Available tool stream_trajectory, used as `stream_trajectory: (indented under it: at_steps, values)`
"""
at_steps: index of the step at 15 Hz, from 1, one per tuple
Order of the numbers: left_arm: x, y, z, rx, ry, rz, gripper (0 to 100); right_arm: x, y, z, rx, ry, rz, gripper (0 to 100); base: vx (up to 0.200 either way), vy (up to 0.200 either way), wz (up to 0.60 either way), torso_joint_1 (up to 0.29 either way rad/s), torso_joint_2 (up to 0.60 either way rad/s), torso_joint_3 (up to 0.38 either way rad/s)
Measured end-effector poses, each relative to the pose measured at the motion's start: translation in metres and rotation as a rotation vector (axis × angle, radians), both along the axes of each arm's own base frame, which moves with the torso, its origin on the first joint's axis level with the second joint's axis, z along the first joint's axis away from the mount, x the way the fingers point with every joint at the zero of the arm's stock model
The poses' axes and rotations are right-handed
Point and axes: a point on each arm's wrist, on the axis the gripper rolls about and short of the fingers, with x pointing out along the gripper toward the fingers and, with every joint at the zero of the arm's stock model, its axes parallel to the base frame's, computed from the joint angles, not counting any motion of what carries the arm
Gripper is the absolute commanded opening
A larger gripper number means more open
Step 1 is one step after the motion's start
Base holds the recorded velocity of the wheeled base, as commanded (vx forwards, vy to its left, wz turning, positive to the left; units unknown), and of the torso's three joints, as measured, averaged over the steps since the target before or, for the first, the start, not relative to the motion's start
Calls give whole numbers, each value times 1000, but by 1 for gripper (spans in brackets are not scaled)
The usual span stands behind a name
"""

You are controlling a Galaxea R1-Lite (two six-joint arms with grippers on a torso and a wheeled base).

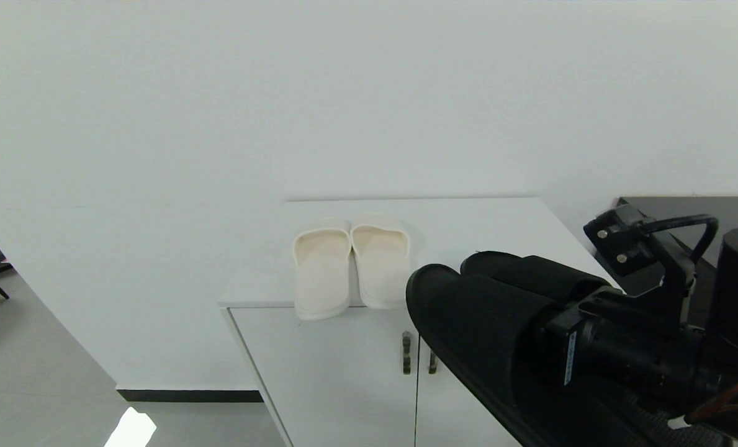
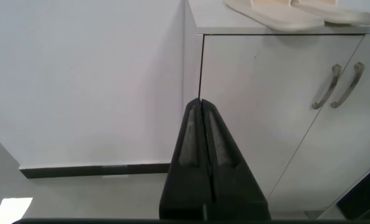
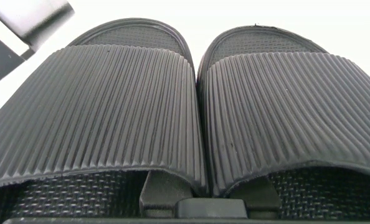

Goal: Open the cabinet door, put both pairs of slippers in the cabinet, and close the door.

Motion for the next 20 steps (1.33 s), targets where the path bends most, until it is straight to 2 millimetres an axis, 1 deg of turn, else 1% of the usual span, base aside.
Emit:
stream_trajectory:
  at_steps: [5, 11, 13, 15, 17, 20]
  values:
    - [0, 0, 0, 1, 0, 0, 0, -2, 3, 0, 12, -9, 19, 0, 0, 0, 0, 0, 0, 0]
    - [0, 0, 0, 0, 0, 0, 0, -5, 3, -4, 1, 1, 39, 0, -200, 0, 0, 3, 2, 6]
    - [0, 0, 0, 0, 0, 0, 0, -6, 2, -6, 11, 4, 71, 0, 0, 0, 0, 0, 0, 0]
    - [0, 0, 0, -1, -1, 0, 0, -8, 0, -7, 49, -11, 151, 0, 0, 0, 0, 0, 0, 0]
    - [0, 0, 0, 1, 0, -1, 0, -8, -5, -14, 46, 1, 172, 0, 0, -200, 0, 12, 2, -2]
    - [0, 0, 0, -1, 1, -1, 0, -9, -9, -20, 32, 9, 182, 0, 0, -200, 0, 6, 2, 2]
